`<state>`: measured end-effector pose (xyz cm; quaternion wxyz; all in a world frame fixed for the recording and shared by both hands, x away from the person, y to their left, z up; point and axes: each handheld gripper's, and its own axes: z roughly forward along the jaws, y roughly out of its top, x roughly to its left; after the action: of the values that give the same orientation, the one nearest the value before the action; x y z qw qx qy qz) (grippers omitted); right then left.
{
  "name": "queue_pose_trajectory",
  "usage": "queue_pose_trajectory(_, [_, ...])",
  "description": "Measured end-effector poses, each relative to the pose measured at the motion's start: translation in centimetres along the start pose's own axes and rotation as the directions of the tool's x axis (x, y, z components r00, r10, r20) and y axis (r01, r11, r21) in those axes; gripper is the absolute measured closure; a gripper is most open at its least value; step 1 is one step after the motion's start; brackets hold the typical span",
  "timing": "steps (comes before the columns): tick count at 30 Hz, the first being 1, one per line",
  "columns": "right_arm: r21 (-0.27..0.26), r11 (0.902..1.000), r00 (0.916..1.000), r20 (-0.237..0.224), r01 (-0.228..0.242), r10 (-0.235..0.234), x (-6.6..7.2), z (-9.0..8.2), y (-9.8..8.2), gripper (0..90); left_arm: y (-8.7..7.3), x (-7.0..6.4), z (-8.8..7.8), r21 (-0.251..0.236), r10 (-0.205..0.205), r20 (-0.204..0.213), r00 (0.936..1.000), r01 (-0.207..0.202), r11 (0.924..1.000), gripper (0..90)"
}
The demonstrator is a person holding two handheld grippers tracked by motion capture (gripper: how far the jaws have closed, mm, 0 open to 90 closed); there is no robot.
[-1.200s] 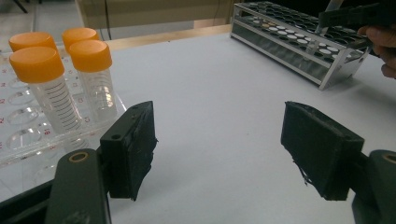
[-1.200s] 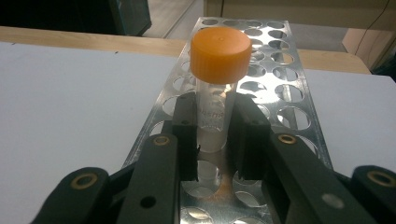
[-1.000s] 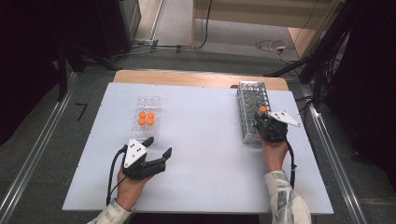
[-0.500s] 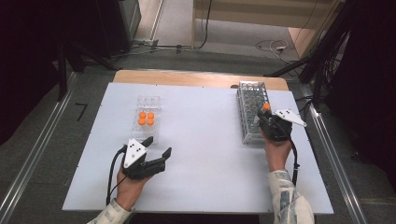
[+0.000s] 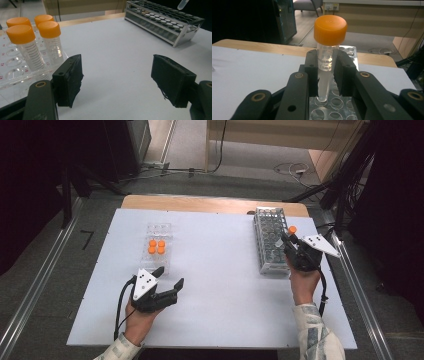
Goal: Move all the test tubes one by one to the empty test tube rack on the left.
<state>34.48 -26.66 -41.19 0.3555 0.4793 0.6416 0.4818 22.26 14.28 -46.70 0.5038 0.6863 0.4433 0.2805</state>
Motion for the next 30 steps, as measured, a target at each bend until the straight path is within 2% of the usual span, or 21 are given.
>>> queue_pose_trajectory(6, [-0.007,0.9997,0.9987,-0.044,0.024,-0.024,0.8,-1.4,0.2,71.8,0.0,-0.1,0.1,0.005,0.007,0.003,1.0000,-0.007,1.0000,25.3])
queue_pose_trajectory(12, [-0.006,0.9993,0.9941,-0.103,0.036,-0.036,1.8,-2.5,-0.1,71.8,0.0,-0.2,0.1,0.003,0.007,0.006,1.0000,-0.007,1.0000,25.3])
queue_pose_trajectory(17, [-0.010,0.9987,0.9849,-0.165,0.050,-0.051,3.2,-3.4,-0.6,71.8,0.0,-0.3,0.1,0.003,0.013,0.001,0.9999,-0.013,0.9999,25.3])
queue_pose_trajectory(23, [0.013,0.9968,0.9687,-0.237,0.079,-0.073,5.0,-3.7,-1.5,71.8,0.0,-0.6,0.1,0.001,0.030,0.003,0.9996,-0.030,0.9996,25.3])
queue_pose_trajectory(30, [0.035,0.9950,0.9547,-0.287,0.093,-0.079,6.8,-3.6,-2.4,71.9,0.1,-0.7,0.0,0.003,0.021,0.016,0.9997,-0.021,0.9998,23.9])
